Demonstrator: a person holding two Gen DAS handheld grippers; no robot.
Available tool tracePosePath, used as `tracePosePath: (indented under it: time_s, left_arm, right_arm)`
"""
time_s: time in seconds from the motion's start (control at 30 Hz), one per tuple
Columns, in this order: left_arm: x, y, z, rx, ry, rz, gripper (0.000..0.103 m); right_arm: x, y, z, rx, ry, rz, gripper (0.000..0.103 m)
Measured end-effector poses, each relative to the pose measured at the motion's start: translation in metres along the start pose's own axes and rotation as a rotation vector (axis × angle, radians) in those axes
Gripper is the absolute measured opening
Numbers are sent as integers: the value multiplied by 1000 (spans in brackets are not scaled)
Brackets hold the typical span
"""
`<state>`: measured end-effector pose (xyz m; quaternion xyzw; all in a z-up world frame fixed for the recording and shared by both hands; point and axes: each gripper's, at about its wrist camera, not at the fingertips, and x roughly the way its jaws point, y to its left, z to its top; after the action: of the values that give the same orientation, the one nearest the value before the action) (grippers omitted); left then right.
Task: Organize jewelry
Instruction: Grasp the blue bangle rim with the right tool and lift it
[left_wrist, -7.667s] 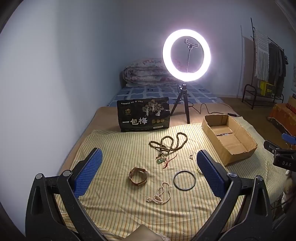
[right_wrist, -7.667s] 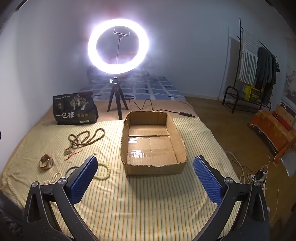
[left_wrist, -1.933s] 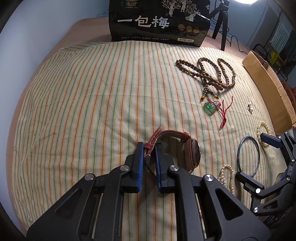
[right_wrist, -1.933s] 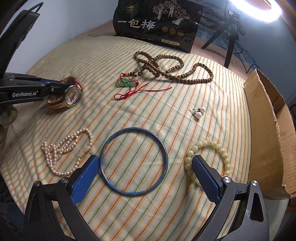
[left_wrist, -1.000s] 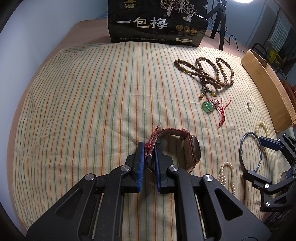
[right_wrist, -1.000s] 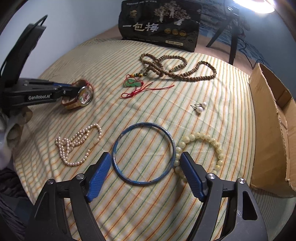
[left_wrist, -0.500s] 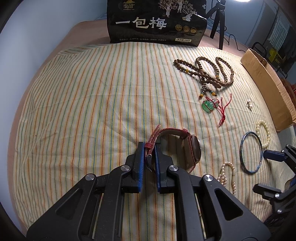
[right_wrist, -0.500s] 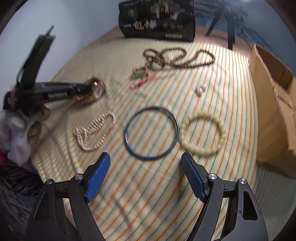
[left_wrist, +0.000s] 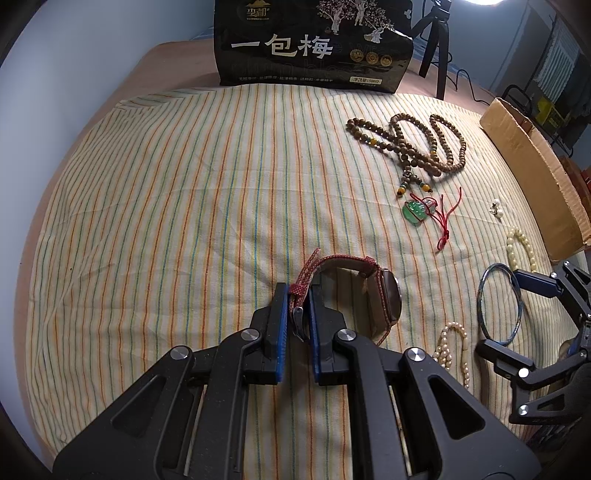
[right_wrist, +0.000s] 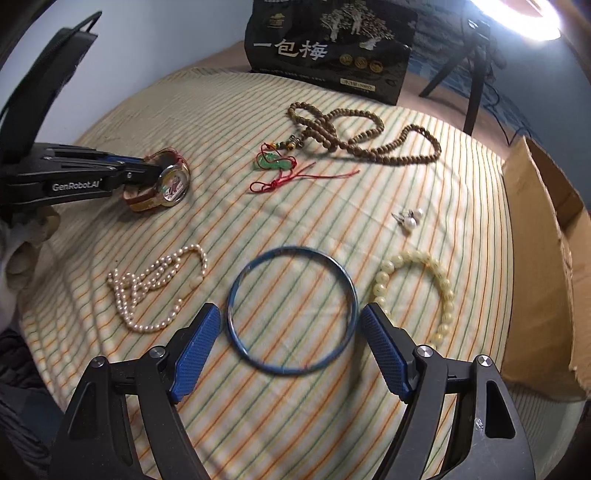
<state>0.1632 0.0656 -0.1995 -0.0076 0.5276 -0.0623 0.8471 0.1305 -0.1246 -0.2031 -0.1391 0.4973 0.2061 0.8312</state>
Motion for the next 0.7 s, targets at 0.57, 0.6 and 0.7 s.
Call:
tracePosePath:
  time_s: [0.57,0.6,0.7]
  left_arm:
    - [-21,-1,-4,-14,-47,5,8]
    - [-24,-2,-4,-19,-53,4,8]
    - [-34,-3,-1,-29,-79,0,8]
  right_arm:
    - [-19,8,-2,-11,-40,10,71]
    - [-21,8,-1,-12,-49,9,71]
    - [-33,6,1,-7,-79,9,71]
